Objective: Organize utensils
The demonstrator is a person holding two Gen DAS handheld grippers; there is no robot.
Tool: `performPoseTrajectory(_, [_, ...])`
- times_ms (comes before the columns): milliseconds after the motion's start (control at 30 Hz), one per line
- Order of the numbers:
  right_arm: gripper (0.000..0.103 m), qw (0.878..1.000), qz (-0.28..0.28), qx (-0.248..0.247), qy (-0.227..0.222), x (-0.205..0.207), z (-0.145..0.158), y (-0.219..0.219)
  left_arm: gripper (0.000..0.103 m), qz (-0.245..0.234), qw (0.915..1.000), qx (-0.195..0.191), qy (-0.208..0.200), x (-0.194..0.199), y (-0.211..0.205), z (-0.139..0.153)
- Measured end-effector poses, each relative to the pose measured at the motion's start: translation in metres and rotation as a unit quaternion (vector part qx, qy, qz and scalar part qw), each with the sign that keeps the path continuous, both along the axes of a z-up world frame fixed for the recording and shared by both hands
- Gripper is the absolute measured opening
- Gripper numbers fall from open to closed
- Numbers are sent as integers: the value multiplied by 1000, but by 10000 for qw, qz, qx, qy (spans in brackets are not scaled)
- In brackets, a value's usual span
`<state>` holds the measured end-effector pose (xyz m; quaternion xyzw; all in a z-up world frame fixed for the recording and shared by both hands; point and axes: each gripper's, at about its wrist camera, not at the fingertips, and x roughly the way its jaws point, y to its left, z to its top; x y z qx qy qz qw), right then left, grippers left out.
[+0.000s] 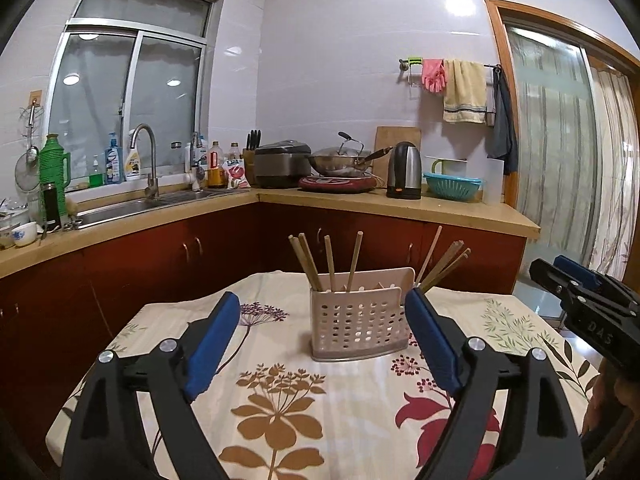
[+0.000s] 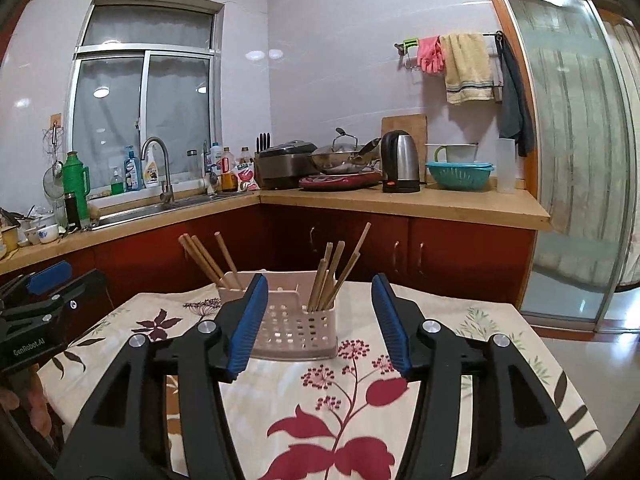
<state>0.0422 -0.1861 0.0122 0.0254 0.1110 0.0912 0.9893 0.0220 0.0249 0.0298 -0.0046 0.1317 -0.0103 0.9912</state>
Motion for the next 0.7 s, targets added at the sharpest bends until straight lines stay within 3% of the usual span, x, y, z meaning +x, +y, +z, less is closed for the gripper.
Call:
performPoseTrajectory(267, [53,10000,-25,-19,-54,-20,6,-1,84,98,9998,-81,-128,-25,9,2])
performPoseTrajectory(700, [54,9999,-39,-26,-99,-28,6,-2,84,121,9998,-88,-119,-35,8,-3])
